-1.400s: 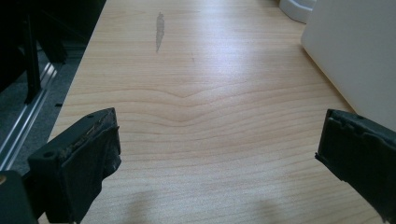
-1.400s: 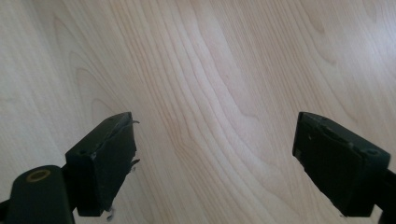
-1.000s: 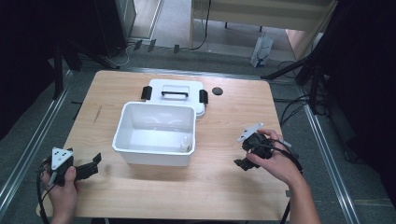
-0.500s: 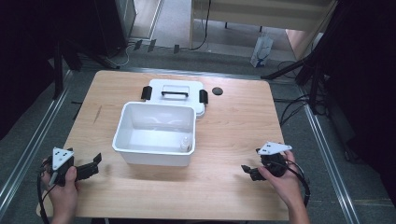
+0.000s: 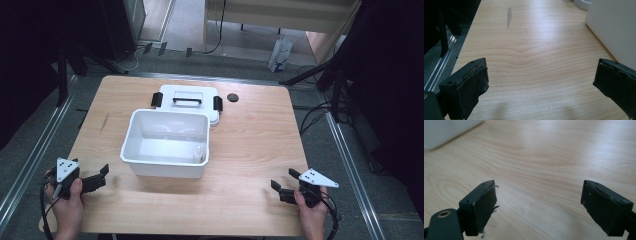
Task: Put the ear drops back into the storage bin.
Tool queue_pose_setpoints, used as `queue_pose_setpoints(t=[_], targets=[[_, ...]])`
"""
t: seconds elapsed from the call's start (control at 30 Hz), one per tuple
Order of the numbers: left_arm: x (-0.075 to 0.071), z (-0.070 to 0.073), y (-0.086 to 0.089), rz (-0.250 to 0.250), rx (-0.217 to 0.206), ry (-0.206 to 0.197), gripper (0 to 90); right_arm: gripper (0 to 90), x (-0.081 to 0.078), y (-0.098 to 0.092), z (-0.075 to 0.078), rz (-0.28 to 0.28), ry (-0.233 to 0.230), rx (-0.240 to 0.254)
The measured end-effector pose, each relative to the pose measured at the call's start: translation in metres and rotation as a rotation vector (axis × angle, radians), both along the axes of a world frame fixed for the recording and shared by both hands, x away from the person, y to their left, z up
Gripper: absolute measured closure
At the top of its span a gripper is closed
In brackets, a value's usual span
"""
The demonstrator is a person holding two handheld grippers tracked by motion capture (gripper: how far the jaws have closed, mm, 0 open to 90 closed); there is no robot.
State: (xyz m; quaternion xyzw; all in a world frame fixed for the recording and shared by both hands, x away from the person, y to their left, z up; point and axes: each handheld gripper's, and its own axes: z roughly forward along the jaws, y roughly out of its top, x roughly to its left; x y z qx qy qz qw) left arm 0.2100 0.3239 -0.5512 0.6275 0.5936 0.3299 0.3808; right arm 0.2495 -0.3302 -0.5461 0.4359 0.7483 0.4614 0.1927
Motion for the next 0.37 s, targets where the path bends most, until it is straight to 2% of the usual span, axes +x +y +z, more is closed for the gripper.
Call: queue_pose_setpoints(t=[0.1,0.37], targets=[[-0.0001,0.0001,0.0004,0.002,-0.002,-0.001,0.0,13.5,-0.0028,-0.0021,0.0001,-0.008,-0.014,0.017],[-0.0004,0.0001,-0.0001,0.0,0.005,0.0,0.0,13.4,-0.002,-0.0041,-0.0001,-0.007,-0.002,0.043]])
